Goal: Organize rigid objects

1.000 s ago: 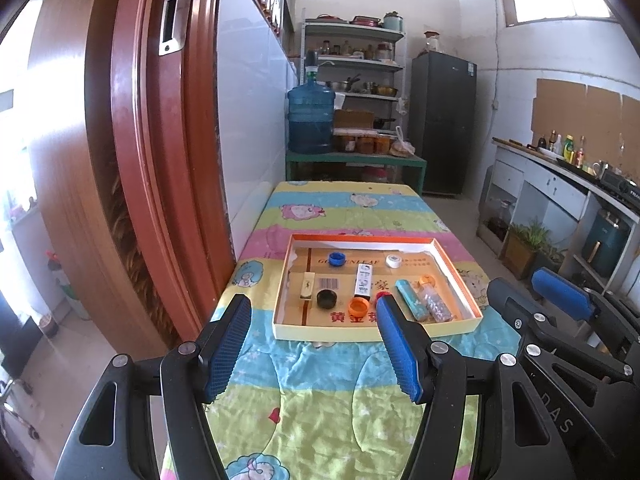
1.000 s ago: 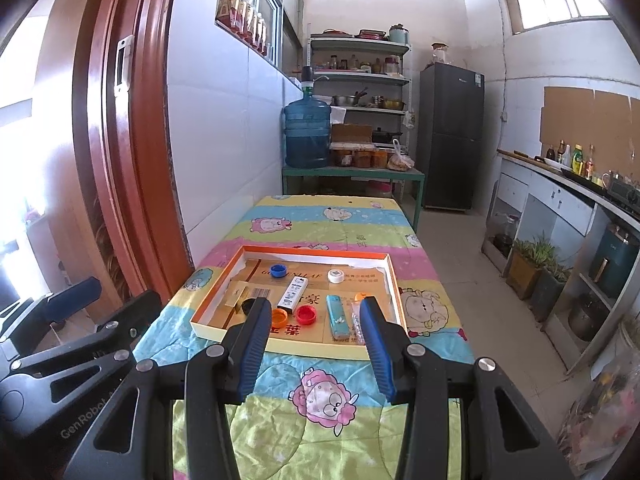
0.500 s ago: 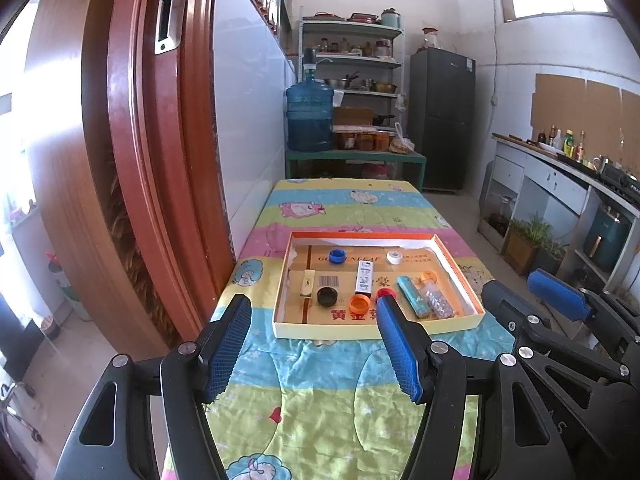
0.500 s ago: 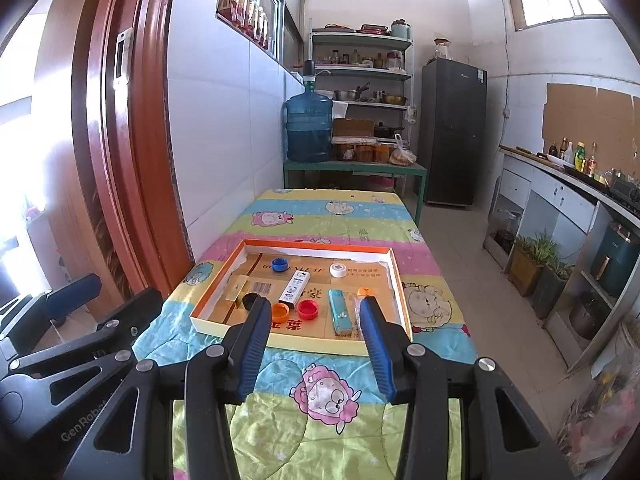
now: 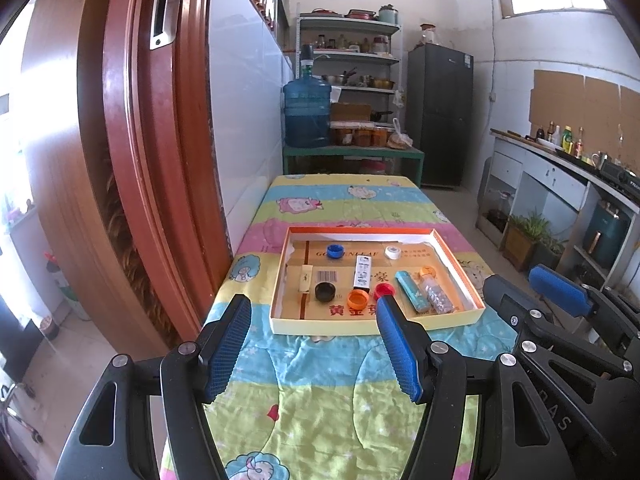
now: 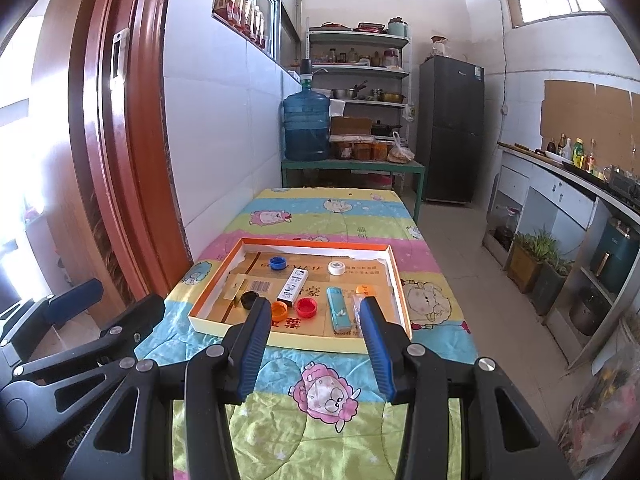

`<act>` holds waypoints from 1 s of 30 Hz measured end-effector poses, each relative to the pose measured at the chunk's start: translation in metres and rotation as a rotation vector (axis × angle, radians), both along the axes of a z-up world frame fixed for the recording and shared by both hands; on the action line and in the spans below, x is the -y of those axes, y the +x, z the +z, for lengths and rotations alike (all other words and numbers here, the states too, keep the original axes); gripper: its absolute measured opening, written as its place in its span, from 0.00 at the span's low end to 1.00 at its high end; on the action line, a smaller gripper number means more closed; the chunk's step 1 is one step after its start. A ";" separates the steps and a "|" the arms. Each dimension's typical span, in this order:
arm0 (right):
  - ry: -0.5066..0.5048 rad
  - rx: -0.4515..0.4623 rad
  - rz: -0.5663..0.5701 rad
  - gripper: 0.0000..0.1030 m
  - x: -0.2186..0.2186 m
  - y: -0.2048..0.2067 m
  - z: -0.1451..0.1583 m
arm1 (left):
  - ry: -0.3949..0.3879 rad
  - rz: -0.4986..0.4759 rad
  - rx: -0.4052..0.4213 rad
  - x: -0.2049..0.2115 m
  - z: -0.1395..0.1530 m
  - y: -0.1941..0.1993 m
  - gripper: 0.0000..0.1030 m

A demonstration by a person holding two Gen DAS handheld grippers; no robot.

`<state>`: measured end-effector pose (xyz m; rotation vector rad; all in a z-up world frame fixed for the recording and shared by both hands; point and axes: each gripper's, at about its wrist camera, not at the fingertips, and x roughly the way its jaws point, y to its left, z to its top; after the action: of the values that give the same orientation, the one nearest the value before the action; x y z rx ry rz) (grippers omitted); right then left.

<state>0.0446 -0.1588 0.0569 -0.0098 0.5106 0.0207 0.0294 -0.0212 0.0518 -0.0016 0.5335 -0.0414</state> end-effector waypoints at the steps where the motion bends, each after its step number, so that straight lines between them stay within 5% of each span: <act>1: 0.000 -0.001 0.001 0.44 0.000 0.000 0.000 | -0.001 -0.001 0.000 0.000 0.000 0.000 0.65; 30: 0.003 -0.008 0.001 0.44 -0.001 0.003 -0.004 | -0.004 -0.001 -0.016 -0.001 -0.007 0.006 0.65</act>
<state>0.0477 -0.1575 0.0531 -0.0066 0.5183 0.0226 0.0351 -0.0200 0.0452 -0.0053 0.5497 -0.0438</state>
